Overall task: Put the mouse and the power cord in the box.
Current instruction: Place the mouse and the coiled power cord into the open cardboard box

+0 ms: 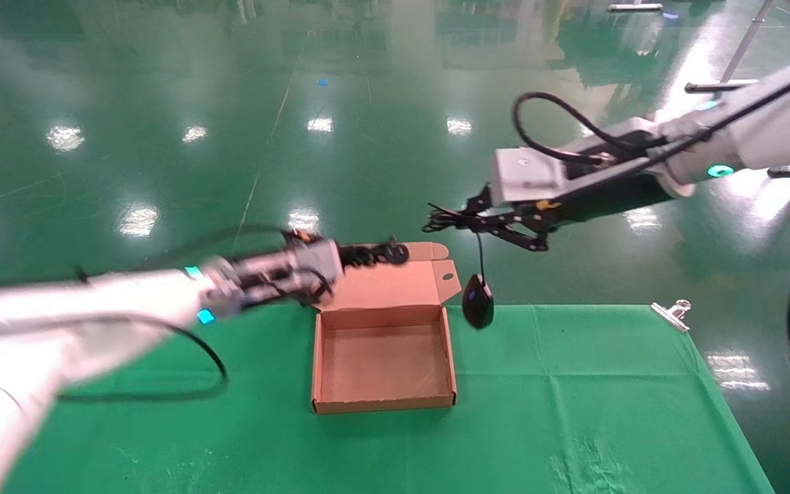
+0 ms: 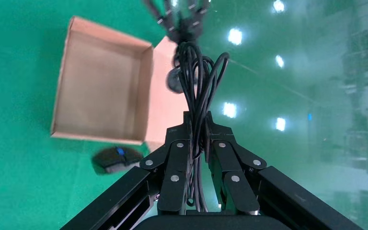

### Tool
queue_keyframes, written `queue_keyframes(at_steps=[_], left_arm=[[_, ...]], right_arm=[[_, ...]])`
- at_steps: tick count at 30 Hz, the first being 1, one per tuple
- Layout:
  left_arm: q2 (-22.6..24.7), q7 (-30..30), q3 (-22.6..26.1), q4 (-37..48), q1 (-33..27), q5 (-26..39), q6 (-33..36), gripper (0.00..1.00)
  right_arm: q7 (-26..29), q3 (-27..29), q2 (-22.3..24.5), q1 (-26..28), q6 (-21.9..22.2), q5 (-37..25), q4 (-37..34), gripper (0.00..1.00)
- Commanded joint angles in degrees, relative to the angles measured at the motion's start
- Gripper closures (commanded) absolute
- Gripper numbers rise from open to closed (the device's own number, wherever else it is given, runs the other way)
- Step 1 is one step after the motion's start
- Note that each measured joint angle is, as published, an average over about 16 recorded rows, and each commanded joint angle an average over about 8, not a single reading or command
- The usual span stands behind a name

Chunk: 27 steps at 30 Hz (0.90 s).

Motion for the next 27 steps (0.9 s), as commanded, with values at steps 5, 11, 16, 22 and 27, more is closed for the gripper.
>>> queue_keyframes(at_steps=[5, 11, 16, 22, 27], left_arm=[[2.2, 3.4, -0.6, -4.0, 8.8, -3.8, -5.4, 1.00], [2.1, 1.3, 2.9, -7.1, 12.2, -5.5, -6.5, 0.44], [2.0, 0.0, 5.7, -8.5, 12.6, -7.2, -7.3, 0.00], [1.9, -1.0, 8.7, -9.3, 12.7, -9.2, -8.3, 0.00], [1.9, -1.4, 10.8, -9.7, 12.6, -10.9, -9.0, 0.00]], right_arm=[[-0.8, -0.1, 2.9, -1.4, -1.7, -0.1, 0.1, 1.00], [-1.5, -0.2, 4.2, -2.9, -1.2, -0.3, -0.2, 1.00], [-2.2, -0.1, 4.3, -4.0, -0.2, -0.3, -1.2, 1.00], [-2.7, 0.0, 3.9, -4.5, 0.2, -0.1, -2.6, 1.00], [-2.9, 0.0, 3.3, -4.4, 0.0, 0.0, -3.3, 1.00]])
